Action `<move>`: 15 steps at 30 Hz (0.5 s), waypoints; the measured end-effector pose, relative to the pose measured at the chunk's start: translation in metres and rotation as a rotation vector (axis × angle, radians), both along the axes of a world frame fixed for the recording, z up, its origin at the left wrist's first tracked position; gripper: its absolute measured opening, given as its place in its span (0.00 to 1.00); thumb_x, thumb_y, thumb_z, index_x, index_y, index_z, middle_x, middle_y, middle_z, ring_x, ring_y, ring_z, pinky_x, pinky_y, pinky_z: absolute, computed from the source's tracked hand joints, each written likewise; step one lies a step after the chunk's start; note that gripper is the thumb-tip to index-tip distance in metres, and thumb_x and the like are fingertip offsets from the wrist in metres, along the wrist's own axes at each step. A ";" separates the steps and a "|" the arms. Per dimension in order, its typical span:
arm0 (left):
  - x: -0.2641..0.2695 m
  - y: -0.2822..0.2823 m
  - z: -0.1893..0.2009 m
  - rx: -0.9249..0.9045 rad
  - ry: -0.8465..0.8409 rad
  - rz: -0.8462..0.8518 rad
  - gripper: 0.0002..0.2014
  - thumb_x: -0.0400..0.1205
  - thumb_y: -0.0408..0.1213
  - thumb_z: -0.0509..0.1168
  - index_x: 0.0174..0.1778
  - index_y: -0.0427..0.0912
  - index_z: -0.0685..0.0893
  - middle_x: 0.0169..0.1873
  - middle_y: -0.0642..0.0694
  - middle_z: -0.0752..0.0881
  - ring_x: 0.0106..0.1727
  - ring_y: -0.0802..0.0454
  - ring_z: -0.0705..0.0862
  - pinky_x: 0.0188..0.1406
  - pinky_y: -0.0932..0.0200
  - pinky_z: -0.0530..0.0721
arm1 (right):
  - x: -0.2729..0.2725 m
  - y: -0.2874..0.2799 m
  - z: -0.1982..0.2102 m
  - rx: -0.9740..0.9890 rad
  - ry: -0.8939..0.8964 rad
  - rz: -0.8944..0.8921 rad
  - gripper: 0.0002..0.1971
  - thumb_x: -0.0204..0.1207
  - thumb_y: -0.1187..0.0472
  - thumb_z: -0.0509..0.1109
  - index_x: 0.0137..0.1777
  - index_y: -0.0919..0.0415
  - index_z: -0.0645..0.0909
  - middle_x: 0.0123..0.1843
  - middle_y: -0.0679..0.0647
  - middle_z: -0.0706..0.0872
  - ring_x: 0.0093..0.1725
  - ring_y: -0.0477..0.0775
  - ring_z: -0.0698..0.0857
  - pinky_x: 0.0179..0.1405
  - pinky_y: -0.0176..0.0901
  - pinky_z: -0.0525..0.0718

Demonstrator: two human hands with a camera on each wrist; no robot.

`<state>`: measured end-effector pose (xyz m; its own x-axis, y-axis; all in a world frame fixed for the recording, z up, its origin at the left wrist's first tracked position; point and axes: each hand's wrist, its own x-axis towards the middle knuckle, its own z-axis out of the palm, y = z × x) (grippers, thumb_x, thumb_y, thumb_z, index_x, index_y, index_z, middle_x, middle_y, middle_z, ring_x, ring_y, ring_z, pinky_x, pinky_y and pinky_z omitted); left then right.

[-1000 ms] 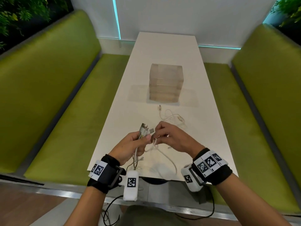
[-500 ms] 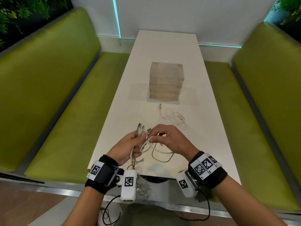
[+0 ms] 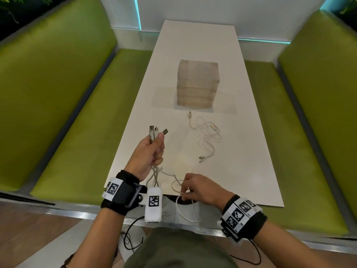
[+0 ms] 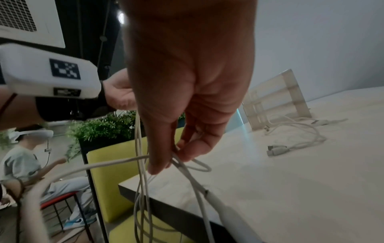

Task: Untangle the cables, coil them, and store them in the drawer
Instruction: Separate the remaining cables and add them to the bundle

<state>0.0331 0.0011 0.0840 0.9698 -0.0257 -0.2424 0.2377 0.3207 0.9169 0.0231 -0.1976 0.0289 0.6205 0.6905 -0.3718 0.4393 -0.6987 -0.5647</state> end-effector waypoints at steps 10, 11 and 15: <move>-0.005 -0.010 -0.002 0.095 -0.048 -0.005 0.11 0.84 0.38 0.60 0.36 0.47 0.69 0.27 0.50 0.60 0.23 0.58 0.58 0.19 0.67 0.60 | -0.013 0.001 -0.015 -0.058 0.213 0.086 0.15 0.70 0.50 0.75 0.54 0.57 0.87 0.56 0.58 0.86 0.50 0.55 0.83 0.53 0.53 0.83; -0.005 -0.009 -0.002 0.098 -0.052 -0.005 0.10 0.84 0.38 0.60 0.36 0.47 0.70 0.27 0.51 0.60 0.23 0.58 0.58 0.19 0.67 0.60 | -0.015 -0.002 -0.014 -0.087 0.240 0.112 0.17 0.71 0.50 0.74 0.57 0.56 0.87 0.63 0.57 0.85 0.55 0.56 0.84 0.57 0.53 0.82; -0.003 -0.001 -0.001 0.063 -0.044 0.022 0.10 0.83 0.41 0.60 0.36 0.47 0.70 0.27 0.52 0.62 0.23 0.59 0.58 0.19 0.67 0.59 | -0.016 -0.019 -0.011 -0.056 0.215 0.105 0.13 0.75 0.54 0.72 0.56 0.57 0.87 0.73 0.55 0.77 0.57 0.53 0.84 0.59 0.52 0.83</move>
